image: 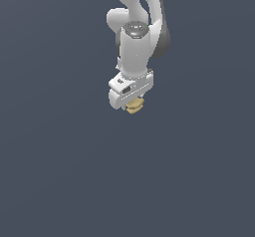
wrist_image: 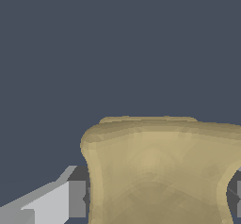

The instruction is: Pick up the object and move it to a goal position.

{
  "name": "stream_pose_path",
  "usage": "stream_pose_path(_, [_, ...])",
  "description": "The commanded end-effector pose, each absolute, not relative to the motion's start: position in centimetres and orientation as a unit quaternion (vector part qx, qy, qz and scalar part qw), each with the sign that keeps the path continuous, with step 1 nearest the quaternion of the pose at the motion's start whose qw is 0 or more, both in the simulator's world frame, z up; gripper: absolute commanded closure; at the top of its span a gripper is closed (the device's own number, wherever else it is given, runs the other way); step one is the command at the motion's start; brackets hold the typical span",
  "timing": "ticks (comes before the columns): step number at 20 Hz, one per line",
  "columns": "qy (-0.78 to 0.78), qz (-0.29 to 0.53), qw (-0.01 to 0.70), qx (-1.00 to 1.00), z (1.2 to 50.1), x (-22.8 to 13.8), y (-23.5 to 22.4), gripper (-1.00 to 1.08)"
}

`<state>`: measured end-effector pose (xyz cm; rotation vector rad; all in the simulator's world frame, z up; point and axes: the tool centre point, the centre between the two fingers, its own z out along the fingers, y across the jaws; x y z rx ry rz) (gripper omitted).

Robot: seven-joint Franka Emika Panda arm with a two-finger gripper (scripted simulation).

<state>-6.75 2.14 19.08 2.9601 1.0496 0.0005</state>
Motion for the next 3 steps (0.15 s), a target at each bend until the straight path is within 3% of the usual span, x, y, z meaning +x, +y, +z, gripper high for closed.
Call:
stream_pose_path(1, [0.334,0.000,0.000,0.943,19.25,-6.84,2.15,1.08])
stream_pose_path(3, [0.334,0.000,0.000,0.943,19.23,-6.78,2.14,1.08])
